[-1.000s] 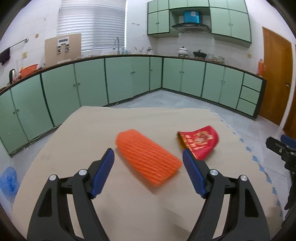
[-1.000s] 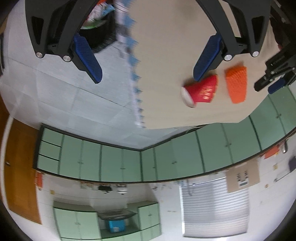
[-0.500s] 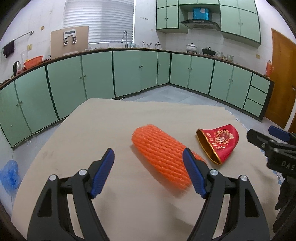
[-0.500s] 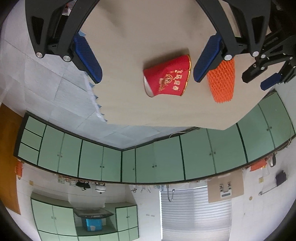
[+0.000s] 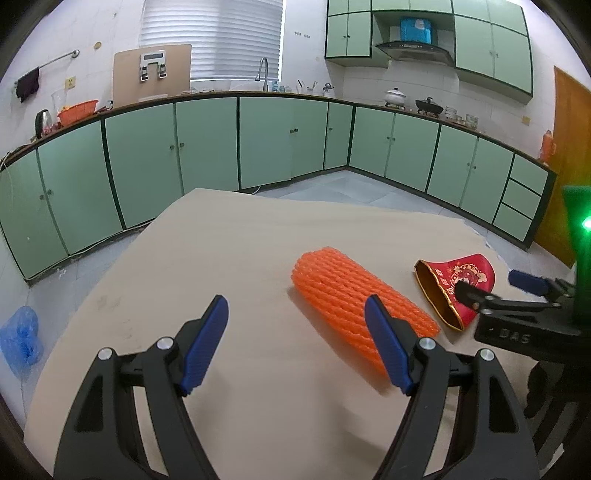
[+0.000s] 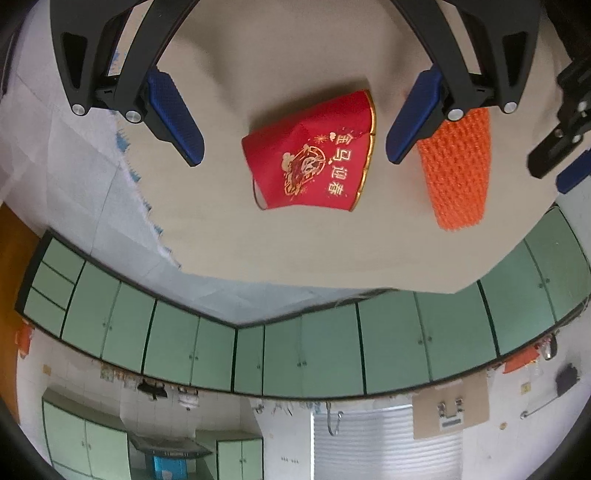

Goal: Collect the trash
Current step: 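Grasp the red paper packet with the right gripper and lift it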

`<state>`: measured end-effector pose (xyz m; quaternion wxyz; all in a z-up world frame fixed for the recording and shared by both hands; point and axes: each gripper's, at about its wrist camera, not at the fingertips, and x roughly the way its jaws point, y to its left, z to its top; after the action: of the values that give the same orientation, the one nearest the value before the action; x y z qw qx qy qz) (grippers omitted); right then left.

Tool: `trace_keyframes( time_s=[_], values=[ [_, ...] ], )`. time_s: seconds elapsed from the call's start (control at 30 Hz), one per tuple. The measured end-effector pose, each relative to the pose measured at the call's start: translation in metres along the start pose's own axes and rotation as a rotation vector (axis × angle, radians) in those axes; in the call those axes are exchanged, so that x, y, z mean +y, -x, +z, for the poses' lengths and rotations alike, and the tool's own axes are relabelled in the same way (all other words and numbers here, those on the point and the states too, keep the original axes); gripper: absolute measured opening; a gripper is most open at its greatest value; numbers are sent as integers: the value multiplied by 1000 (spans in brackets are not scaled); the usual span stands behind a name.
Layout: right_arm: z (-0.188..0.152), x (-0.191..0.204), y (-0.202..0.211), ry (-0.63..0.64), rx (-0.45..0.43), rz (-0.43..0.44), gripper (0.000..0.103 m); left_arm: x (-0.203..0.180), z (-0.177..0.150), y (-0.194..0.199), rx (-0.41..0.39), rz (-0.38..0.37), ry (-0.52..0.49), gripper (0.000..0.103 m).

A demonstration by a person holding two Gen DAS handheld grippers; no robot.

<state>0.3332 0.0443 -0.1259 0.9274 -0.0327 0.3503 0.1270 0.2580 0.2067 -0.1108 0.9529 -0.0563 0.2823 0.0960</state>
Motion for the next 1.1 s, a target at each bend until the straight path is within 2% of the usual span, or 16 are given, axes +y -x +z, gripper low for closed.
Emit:
trace_keyframes(
  time_s=[0.5,0.53,0.57,0.6,0.7,1.1],
  values=[
    [5,-2,-32,-8,139,-3,97,-2,0,-3,7,3,-1,74],
    [6,-4,-33,-14,143,6,95,-2,0,-3,8,3,-2,74],
    [7,-6,-34,-22,147,21,84,-2,0,-3,9,1,-2,74],
    [6,-9,-35,-29,150,29,82,-3,0,-3,10,0,-3,75],
    [6,-14,-32,-52,139,40,81,-6,-1,-5,20,-13,-7,76],
    [-15,-53,9,-106,48,-35,81,-46,-3,-26,96,-76,-22,81]
  ],
)
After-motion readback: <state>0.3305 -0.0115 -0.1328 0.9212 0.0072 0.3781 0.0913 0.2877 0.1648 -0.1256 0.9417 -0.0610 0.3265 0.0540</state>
